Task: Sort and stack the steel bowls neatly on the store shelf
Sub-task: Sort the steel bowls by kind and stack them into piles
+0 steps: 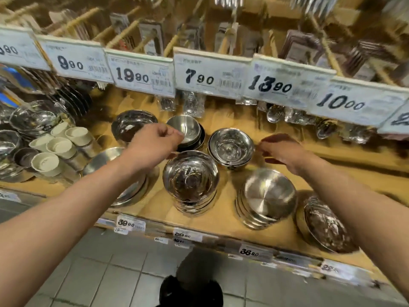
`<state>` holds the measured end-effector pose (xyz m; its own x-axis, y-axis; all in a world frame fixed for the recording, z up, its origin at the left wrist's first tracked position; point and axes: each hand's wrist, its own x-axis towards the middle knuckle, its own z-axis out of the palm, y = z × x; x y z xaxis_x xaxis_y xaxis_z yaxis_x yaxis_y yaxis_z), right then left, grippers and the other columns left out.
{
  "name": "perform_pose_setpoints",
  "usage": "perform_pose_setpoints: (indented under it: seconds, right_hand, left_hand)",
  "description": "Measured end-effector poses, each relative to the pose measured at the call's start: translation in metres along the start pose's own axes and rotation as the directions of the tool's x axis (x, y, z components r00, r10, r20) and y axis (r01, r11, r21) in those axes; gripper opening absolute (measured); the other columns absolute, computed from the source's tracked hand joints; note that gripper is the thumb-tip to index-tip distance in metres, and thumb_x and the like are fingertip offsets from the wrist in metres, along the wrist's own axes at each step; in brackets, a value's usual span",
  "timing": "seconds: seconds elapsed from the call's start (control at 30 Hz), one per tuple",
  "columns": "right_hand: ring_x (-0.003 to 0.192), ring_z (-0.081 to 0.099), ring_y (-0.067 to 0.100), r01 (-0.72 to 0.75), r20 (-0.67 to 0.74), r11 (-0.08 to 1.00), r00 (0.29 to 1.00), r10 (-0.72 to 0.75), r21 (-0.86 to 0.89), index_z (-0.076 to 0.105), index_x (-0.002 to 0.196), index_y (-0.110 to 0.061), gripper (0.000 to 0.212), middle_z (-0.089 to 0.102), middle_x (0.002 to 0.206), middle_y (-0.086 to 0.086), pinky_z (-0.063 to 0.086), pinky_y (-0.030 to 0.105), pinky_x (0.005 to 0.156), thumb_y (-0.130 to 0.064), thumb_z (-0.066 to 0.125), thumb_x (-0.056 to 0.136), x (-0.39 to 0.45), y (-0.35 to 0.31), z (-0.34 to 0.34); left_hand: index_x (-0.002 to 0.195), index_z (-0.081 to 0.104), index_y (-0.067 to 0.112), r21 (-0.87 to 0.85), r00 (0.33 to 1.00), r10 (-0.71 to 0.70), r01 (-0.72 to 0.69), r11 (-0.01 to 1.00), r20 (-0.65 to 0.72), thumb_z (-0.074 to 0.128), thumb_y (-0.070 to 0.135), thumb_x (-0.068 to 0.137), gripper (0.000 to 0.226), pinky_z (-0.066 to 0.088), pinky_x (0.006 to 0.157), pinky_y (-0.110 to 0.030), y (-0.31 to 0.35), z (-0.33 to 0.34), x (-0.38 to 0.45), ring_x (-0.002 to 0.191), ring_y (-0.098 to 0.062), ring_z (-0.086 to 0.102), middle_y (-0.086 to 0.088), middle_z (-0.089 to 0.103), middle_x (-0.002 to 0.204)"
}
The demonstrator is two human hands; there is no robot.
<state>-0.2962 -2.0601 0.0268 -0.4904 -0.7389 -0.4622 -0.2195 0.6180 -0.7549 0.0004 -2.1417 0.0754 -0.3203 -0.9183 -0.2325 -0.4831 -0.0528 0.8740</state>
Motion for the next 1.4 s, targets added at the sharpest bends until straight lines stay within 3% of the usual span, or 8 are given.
perform_pose_setpoints:
  seconds: [0.1,0.3,0.73,0.87,1.03,1.17,1.27,1.4]
  right_hand:
    - [0.083,0.070,0.025,-0.010,0.044,0.999,0.999,0.012,-0.052,0.072,0.094,-0.010,0.019,0.076,0.094,0.013,0.060,0.038,0.077,-0.027,0.076,0.089,0.040,0.015,0.008]
    - [0.098,0.075,0.034,-0.061,0.091,0.994,0.993,0.070,-0.093,0.071,0.107,-0.005,0.044,0.077,0.099,0.015,0.058,0.050,0.095,-0.039,0.084,0.082,0.089,0.038,0.020]
    - [0.075,0.078,0.031,-0.095,0.001,0.993,0.995,0.096,0.072,0.073,0.097,0.004,0.015,0.076,0.090,0.021,0.066,0.040,0.070,-0.002,0.076,0.084,0.065,0.025,0.002]
    - [0.058,0.075,0.021,-0.082,-0.027,0.946,0.995,0.095,0.313,0.070,0.099,0.007,0.013,0.073,0.092,0.024,0.057,0.023,0.043,-0.001,0.074,0.089,0.035,0.030,-0.019]
    - [0.062,0.075,0.022,-0.082,-0.043,0.866,0.992,0.118,0.493,0.066,0.105,0.011,0.018,0.073,0.098,0.026,0.062,0.030,0.060,0.002,0.070,0.089,-0.004,0.040,-0.045]
    - [0.060,0.075,0.023,-0.122,-0.103,0.808,0.970,0.220,0.576,0.065,0.098,0.009,0.010,0.071,0.098,0.027,0.062,0.026,0.051,0.000,0.066,0.093,-0.041,0.049,-0.066]
    - [0.047,0.069,0.012,-0.095,-0.179,0.836,0.958,0.224,0.540,0.061,0.109,0.013,0.017,0.069,0.081,0.020,0.055,0.018,0.045,0.001,0.060,0.097,-0.069,0.055,-0.073]
    - [0.055,0.073,0.018,-0.081,-0.266,0.794,0.918,0.296,0.603,0.061,0.108,0.011,0.018,0.075,0.078,0.019,0.063,0.029,0.057,-0.003,0.062,0.097,-0.098,0.062,-0.078]
  left_hand:
    - [0.092,0.074,0.014,-0.031,0.998,-0.032,0.031,0.999,-0.049,0.065,0.018,0.098,0.011,0.060,0.077,-0.031,-0.006,0.004,0.011,0.092,-0.017,0.070,0.002,0.074,0.094]
    - [0.089,0.074,0.015,-0.070,0.985,-0.095,0.085,0.994,-0.147,0.066,0.017,0.097,0.011,0.061,0.084,-0.037,-0.018,0.001,0.018,0.093,-0.020,0.069,-0.006,0.075,0.098]
    - [0.101,0.073,0.009,-0.080,0.982,-0.094,0.081,0.994,-0.166,0.064,0.025,0.099,0.018,0.060,0.075,-0.029,-0.008,0.005,0.007,0.088,-0.017,0.068,-0.007,0.072,0.095]
    - [0.092,0.074,0.016,-0.073,0.988,-0.075,0.065,0.995,-0.134,0.065,0.019,0.097,0.011,0.058,0.067,-0.023,0.003,0.005,0.013,0.085,-0.015,0.069,-0.003,0.073,0.094]
    - [0.098,0.073,0.013,-0.050,0.991,-0.121,0.118,0.992,-0.050,0.065,0.012,0.096,0.008,0.062,0.073,-0.025,0.015,0.024,0.030,0.091,-0.019,0.070,-0.007,0.073,0.103]
    - [0.095,0.074,0.020,0.049,0.993,-0.079,0.075,0.996,0.092,0.070,0.016,0.093,0.006,0.056,0.062,-0.012,0.028,0.043,0.045,0.079,-0.004,0.074,0.001,0.074,0.099]
    - [0.097,0.070,0.020,0.217,0.973,-0.084,0.037,0.975,0.214,0.064,0.018,0.097,0.006,0.057,0.098,-0.038,0.036,0.060,0.060,0.103,-0.023,0.072,-0.010,0.073,0.109]
    - [0.109,0.070,0.015,0.397,0.951,-0.042,-0.088,0.913,0.307,0.067,0.018,0.095,0.015,0.055,0.099,-0.044,0.040,0.084,0.085,0.109,-0.033,0.068,-0.013,0.070,0.120]
